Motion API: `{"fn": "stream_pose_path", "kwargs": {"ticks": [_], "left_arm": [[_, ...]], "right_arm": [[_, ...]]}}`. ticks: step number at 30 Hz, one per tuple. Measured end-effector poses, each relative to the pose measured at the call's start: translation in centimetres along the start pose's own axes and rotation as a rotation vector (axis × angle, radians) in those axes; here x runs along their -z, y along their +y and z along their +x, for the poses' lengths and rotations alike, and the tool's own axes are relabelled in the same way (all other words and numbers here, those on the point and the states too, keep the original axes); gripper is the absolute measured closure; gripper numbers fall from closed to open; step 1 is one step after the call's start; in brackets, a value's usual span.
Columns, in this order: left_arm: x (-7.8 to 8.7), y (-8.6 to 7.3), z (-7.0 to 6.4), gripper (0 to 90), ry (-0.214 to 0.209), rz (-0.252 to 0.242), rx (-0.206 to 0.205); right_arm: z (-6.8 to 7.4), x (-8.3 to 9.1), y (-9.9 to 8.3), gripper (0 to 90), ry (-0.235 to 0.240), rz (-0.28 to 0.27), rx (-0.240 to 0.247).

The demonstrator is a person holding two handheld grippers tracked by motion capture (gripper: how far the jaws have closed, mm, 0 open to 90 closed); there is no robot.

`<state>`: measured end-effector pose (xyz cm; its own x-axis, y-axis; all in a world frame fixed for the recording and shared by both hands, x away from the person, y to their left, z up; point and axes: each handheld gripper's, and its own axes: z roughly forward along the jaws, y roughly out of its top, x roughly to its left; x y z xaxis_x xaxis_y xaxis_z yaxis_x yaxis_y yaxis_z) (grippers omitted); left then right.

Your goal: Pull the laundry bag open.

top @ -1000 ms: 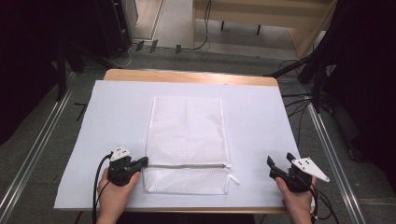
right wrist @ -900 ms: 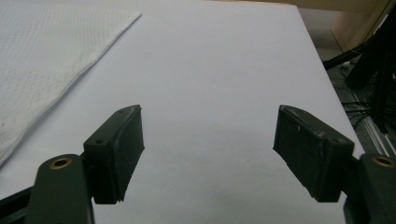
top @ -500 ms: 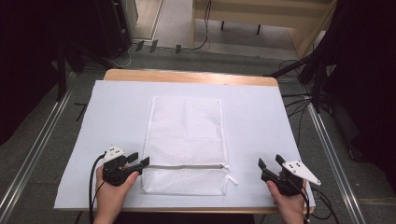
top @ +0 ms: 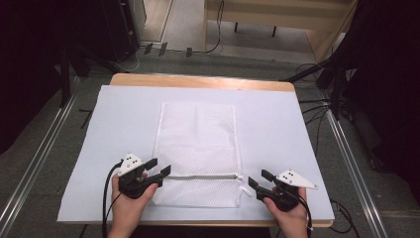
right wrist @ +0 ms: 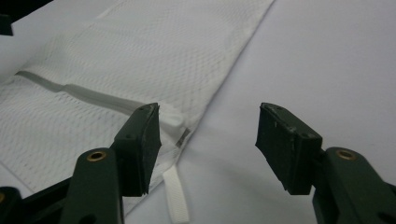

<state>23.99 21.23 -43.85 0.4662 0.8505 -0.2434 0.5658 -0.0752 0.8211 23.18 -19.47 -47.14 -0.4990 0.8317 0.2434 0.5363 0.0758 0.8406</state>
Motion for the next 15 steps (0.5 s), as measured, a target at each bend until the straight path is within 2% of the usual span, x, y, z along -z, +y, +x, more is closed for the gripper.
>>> {"fn": "stream_pose_path", "kwargs": {"ticks": [1,3,6,8,11,13,15], "left_arm": [[-0.2,0.0,-0.3,46.6,-0.017,0.002,-0.005],[-0.8,0.1,-0.9,52.0,-0.044,0.005,-0.01],[-1.4,0.2,-1.5,54.4,-0.063,0.012,-0.026],[-1.9,0.3,-1.8,55.7,-0.088,0.023,-0.03],[-2.3,0.4,-2.0,57.0,-0.107,0.034,-0.035],[-2.8,0.2,-2.6,57.8,-0.131,0.047,-0.047],[-3.2,0.2,-2.9,58.6,-0.146,0.059,-0.051]], "right_arm": [[0.1,-0.1,-0.1,40.2,0.006,0.003,0.007],[0.5,-0.4,-0.5,41.0,0.015,0.0,0.035],[0.7,-0.6,-0.6,44.1,0.042,0.018,0.007],[0.9,-0.7,-0.8,42.7,0.049,0.026,0.021],[1.0,-0.9,-1.0,41.6,0.056,0.067,0.039],[1.1,-1.0,-1.1,41.5,0.071,0.086,0.008],[1.1,-1.3,-1.1,38.9,0.082,0.09,-0.001]]}}
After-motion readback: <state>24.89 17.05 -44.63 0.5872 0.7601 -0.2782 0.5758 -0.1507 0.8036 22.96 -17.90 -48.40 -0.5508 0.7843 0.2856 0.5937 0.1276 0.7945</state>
